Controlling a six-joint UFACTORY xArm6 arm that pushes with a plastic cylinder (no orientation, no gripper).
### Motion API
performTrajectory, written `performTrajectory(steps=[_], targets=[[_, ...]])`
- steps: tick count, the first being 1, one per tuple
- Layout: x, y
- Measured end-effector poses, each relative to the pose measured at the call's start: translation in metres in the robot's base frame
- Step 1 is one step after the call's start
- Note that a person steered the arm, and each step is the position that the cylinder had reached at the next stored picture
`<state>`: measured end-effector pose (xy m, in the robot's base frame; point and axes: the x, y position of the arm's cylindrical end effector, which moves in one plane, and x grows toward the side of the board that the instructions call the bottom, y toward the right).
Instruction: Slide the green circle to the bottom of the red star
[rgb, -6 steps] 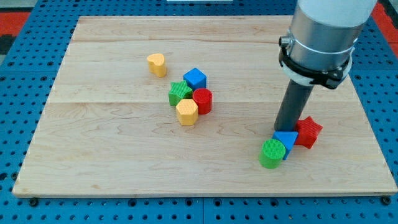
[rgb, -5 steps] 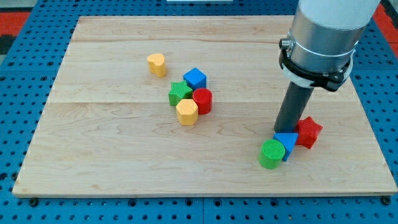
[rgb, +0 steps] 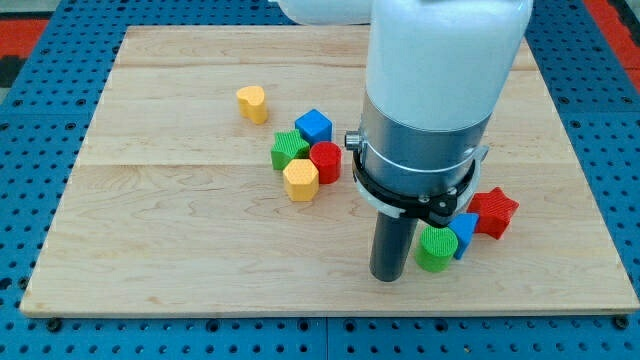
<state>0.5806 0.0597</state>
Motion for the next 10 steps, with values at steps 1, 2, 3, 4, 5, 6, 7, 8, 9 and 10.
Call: performTrajectory(steps=[1, 2, 3, 4, 5, 6, 7, 8, 9, 10], targets=[[-0.007, 0.006], [-0.011, 0.007], [-0.011, 0.01], [-0.011, 0.029], [-0.011, 0.053], [-0.011, 0.076], [-0.011, 0.095], [-0.011, 0.104], [-0.011, 0.118], [-0.011, 0.12]])
